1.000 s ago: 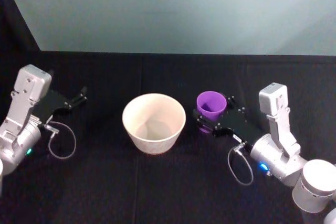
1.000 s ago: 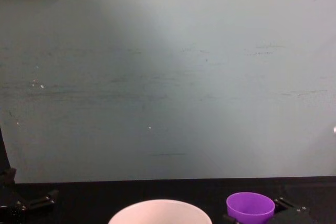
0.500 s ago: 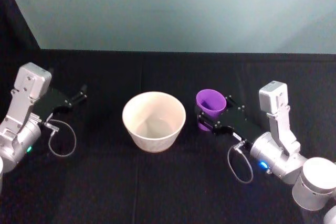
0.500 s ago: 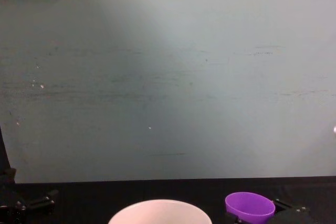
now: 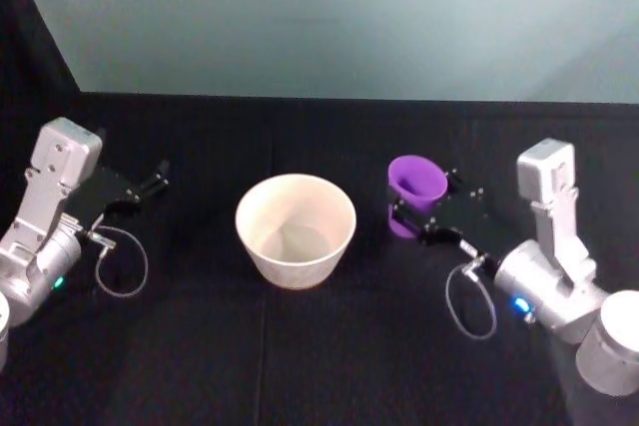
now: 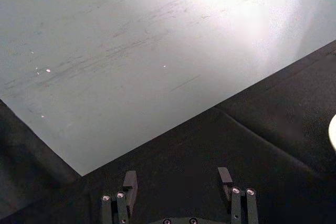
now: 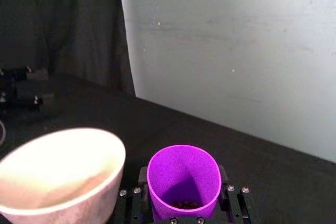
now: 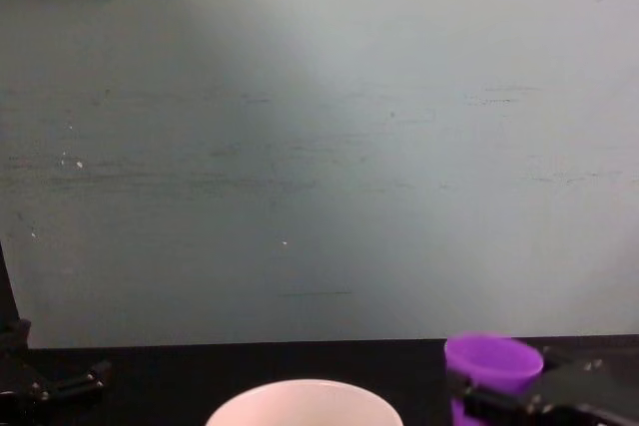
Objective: Pick up the cup and pour the mung beans from the cup into the bowl.
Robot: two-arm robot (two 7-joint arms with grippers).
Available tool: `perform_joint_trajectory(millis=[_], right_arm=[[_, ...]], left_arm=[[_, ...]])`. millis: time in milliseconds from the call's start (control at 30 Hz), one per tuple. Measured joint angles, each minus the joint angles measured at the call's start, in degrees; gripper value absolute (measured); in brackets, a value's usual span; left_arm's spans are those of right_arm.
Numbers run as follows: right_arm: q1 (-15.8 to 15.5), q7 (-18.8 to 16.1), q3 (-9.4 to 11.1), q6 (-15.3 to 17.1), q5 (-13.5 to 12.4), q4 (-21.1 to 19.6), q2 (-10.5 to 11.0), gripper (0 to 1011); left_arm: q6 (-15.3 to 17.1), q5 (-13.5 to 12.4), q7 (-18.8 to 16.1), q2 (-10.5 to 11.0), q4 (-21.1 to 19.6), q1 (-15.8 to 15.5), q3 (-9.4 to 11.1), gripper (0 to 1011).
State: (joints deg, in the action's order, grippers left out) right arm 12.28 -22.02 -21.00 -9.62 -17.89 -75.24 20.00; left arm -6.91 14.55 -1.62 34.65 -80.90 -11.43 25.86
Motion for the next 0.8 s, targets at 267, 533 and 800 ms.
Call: perform_joint_trajectory(millis=[267, 533, 800], right_arm=[[-2.27, 1.08, 3.26, 7.16, -0.48, -9.98, 2.39, 732], [-2.70, 2.33, 7.11, 16.42, -2.85, -20.39, 5.29, 732], [-1.24, 3.09, 8.89, 22.56, -4.82, -25.34, 7.04, 732]], left_arm=[[0.00, 0.00, 0.00, 0.00, 0.00, 0.00, 0.00, 1000], [0.00, 0.00, 0.00, 0.00, 0.00, 0.00, 0.00, 1000], [0.00, 0.00, 0.00, 0.00, 0.00, 0.00, 0.00, 1000]])
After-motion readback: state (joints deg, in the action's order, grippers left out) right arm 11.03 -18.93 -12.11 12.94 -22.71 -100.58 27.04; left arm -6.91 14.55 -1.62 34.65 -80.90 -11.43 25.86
